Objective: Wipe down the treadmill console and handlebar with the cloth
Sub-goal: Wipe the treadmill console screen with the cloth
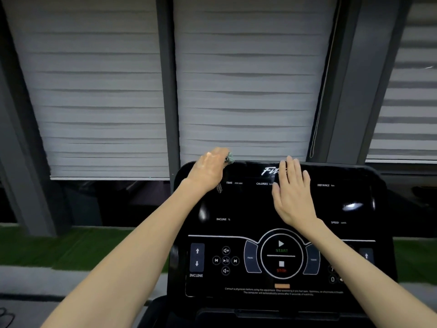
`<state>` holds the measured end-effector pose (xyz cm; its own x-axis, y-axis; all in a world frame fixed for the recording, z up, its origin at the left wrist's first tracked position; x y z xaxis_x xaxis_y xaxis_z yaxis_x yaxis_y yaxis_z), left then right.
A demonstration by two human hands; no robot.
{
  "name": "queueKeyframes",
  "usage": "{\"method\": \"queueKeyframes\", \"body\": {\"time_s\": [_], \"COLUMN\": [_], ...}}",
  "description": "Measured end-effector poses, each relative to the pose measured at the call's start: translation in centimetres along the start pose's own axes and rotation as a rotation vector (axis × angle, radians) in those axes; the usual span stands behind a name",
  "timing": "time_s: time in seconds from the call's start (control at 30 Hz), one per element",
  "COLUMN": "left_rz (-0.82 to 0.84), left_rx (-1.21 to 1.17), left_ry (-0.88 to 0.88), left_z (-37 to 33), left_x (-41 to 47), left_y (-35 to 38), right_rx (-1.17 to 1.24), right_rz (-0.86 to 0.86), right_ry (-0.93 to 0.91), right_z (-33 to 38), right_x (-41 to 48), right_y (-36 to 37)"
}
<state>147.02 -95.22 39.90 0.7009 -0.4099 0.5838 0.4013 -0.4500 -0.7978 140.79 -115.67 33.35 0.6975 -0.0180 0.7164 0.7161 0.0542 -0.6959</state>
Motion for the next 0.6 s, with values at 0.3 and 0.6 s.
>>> {"method": "queueKeyframes", "body": {"time_s": [0.3,0.6], "left_rz": [0.028,0.147], "left_rx": [-0.312,-0.321], "left_ry": [-0.038,-0.029], "left_z": [-0.7,-0.2], "left_x": [-1.7,-1.4], "left_y": [-0.4,-1.4], "right_rx": [0.479,0.746], "right_rz": [-0.074,0.092], "right_ry": [-0.151,0.157], "right_z": [7.3,7.9], "right_x": [4.2,3.8], "right_y": [-5.9,-3.7]}}
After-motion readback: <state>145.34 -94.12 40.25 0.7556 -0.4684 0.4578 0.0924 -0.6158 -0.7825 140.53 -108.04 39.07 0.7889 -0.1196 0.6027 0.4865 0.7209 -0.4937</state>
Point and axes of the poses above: each hand's wrist, its own x-axis towards the middle knuckle, its own y-axis out of the palm, z = x × y, the point moved 5 cm from there along x, towards the middle knuckle
